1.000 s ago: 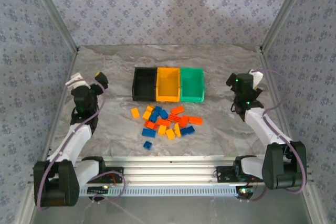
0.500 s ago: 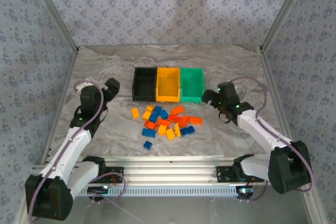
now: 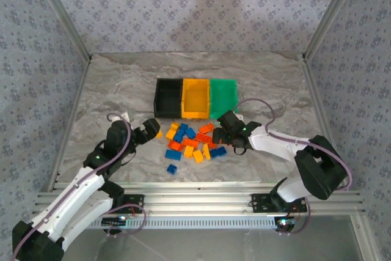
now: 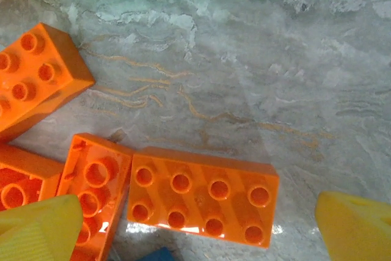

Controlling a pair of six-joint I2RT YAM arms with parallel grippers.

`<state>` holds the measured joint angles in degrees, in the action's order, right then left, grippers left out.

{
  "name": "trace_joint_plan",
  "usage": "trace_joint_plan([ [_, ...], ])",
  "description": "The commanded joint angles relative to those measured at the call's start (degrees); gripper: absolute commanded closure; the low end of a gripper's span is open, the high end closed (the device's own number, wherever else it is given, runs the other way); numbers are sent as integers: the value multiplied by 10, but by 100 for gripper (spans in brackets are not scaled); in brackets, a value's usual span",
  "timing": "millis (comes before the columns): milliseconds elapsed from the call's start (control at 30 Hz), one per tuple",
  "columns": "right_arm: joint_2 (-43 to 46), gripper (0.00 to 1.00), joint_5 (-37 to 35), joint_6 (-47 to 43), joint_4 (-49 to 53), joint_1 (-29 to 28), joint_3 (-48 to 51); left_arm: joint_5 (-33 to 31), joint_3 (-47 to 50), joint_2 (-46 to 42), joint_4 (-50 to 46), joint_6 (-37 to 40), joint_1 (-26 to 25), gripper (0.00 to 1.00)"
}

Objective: Sort the legos into containers by color

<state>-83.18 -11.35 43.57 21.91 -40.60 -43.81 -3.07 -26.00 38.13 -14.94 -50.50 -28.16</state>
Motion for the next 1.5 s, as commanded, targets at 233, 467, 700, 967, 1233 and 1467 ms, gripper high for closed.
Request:
trace_joint_plan([
  [233,-53,13,-54,37,78,-2,-43,-14,2,-24,-33,0,-3,0],
  [467,-57,17,-79,50,115,5,-31,-9,8,-17,-21,-6,-3,0],
  [700,-19,11,-39,42,60,21,-7,-5,3,-3,-12,-9,-8,1],
  [967,-39,13,-20,133,33,7,1,-9,-5,14,-13,-13,-20,1],
  [1233,-62,24,-25,165,37,3,5,-9,-8,15,-27,-10,-22,1],
  [1467,-42,43,-12,141,33,12,4,-13,-20,19,-42,-3,-24,1],
])
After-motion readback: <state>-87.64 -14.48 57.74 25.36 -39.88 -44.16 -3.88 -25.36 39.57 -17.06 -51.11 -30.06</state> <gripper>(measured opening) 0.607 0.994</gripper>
